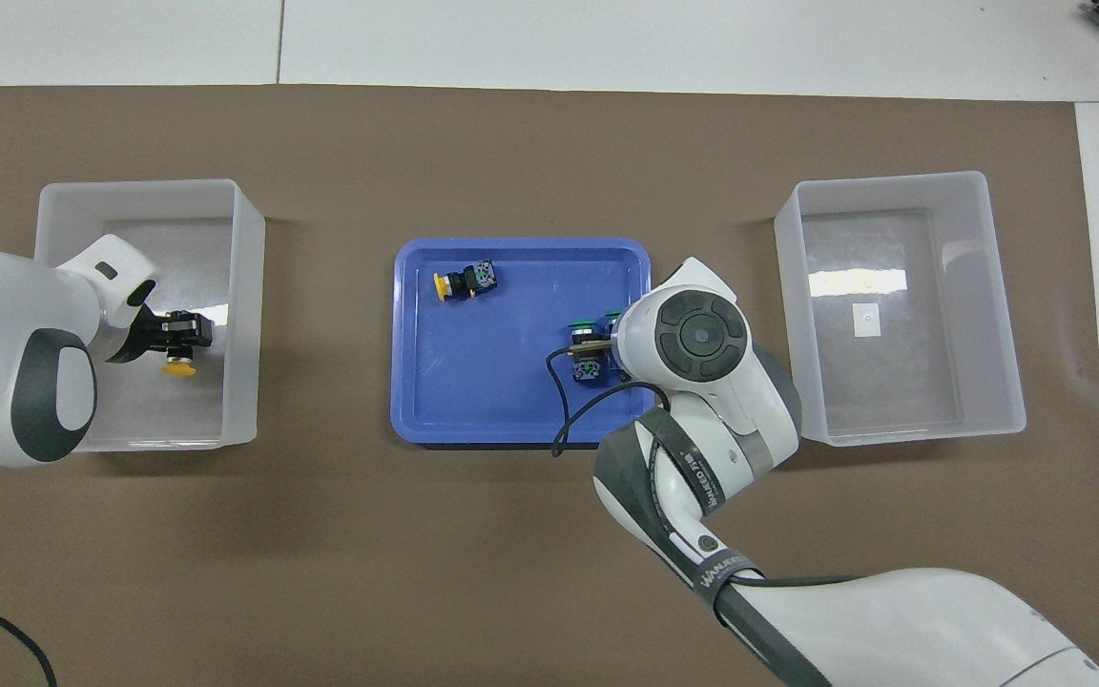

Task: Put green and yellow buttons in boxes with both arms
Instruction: 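Drop the yellow button in the box while the right gripper carries green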

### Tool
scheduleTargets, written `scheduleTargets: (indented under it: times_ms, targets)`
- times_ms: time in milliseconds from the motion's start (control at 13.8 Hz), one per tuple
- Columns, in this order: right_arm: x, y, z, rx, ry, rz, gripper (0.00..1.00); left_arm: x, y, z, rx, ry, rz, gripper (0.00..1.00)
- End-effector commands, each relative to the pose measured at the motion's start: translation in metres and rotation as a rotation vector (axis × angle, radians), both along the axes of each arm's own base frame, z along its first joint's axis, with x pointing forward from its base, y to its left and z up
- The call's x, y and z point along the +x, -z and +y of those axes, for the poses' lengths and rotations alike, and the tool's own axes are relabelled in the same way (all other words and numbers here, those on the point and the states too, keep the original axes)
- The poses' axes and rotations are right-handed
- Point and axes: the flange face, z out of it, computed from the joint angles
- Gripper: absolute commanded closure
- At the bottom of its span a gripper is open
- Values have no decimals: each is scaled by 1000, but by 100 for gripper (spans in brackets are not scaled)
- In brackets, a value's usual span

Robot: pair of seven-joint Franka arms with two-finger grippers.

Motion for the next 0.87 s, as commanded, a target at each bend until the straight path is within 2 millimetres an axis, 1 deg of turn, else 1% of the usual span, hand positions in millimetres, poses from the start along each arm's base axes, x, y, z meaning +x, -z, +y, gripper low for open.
scheduleTargets:
  times_ms: [0,73,145,218,363,508,580,653,725,798]
  targets:
    - [5,-43,-11,-15,37,-13,86,26,-50,-3,-10,13,42,18]
    - [7,-60,-25,-17,59,-22,86,32,-62,-6,-12,-9,57,19]
    - [15,-78,-52,-21,94,-29,86,34,-71,-14,-13,-38,61,20]
    - [23,-96,-78,-21,130,-45,85,34,-75,-30,-14,-57,69,20]
    - [35,-115,-132,-37,145,-67,85,33,-80,-68,-17,-139,75,21]
    - [46,-120,-188,-63,119,-71,85,28,-81,-113,-29,-284,71,21]
    - [51,-121,-212,-73,104,-76,85,26,-80,-130,-33,-373,69,21]
    - [54,-121,-229,-83,78,-83,85,23,-79,-148,-41,-462,66,21]
    - [55,-117,-246,-92,66,-76,85,20,-78,-165,-53,-536,51,21]
    - [56,-108,-262,-98,64,-66,85,18,-76,-176,-67,-611,41,21]
